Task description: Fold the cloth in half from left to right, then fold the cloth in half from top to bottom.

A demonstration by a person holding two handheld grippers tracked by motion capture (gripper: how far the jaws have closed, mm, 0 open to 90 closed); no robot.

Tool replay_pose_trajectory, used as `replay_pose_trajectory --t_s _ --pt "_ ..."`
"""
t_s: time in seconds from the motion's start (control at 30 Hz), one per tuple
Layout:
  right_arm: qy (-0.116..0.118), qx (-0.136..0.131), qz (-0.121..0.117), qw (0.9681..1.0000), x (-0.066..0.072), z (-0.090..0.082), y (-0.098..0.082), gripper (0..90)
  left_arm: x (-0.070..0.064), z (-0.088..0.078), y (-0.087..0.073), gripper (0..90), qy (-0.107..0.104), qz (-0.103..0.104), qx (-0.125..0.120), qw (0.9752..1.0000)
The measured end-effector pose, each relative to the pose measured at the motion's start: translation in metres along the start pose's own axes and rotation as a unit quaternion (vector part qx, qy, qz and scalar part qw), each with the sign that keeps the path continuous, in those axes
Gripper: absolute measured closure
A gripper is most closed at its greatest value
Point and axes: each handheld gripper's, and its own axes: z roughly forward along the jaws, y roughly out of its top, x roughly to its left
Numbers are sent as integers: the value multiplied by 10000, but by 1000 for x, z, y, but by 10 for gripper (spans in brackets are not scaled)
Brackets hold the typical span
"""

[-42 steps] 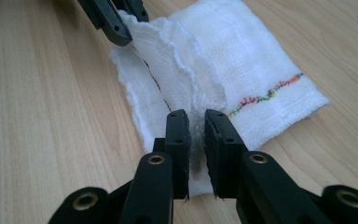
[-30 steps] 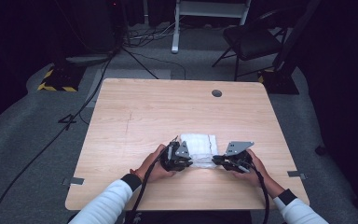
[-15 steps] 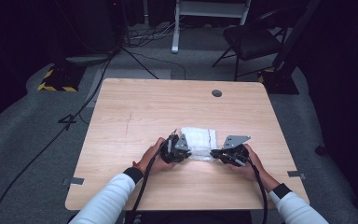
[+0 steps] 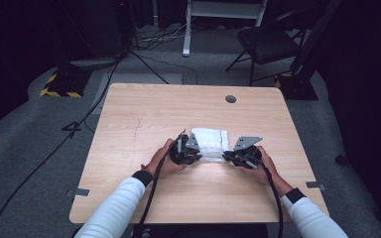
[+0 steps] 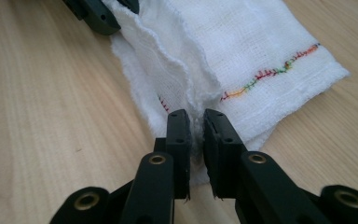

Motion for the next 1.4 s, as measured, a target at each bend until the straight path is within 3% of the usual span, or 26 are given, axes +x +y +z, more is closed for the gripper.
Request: replay_pose_trajectory --t_s 0.07,0.17,0.23,0.4,0.6,0.67,0.8,0.87,0.97,1.07,1.2,1.3,1.4 --pt "16 38 -118 9999 6 -4 -2 781 -7 -5 -1 704 69 226 108 9997" --pt "190 49 -292 9994 18 -15 -5 718 -17 -16 -6 636 0 275 148 9995" --pt "204 78 -347 9992 25 -22 -8 620 -23 -25 -10 535 -14 249 206 9995" --pt "112 22 -156 9998 29 -35 -14 517 -28 -47 -20 390 50 -87 44 9999" --pt "-86 -101 50 9999 21 -42 -13 456 -24 -55 -28 339 270 -326 -127 9990" --pt "-121 -160 97 9998 18 -43 -12 448 -18 -53 -28 315 296 -399 -145 9987" --pt "-305 -220 154 9992 10 -42 -6 430 -1 -47 -22 306 627 -558 -250 9962" --pt "-372 -296 249 9986 3 -40 -1 420 8 -45 -16 301 668 -763 -354 9942" --pt "-448 -429 364 9974 -7 -35 10 410 18 -39 -4 283 677 -833 -485 9930" --pt "-471 -451 390 9971 -13 -24 21 402 20 -27 9 275 663 -768 -511 9935" --pt "-471 -303 362 9978 -18 -5 31 373 20 -6 16 258 507 -604 -232 9966" --pt "-320 -105 369 9988 -18 6 30 352 15 5 14 239 361 -504 -26 9981" --pt "-115 77 325 9994 -14 12 22 340 7 9 10 238 397 -303 174 9986"
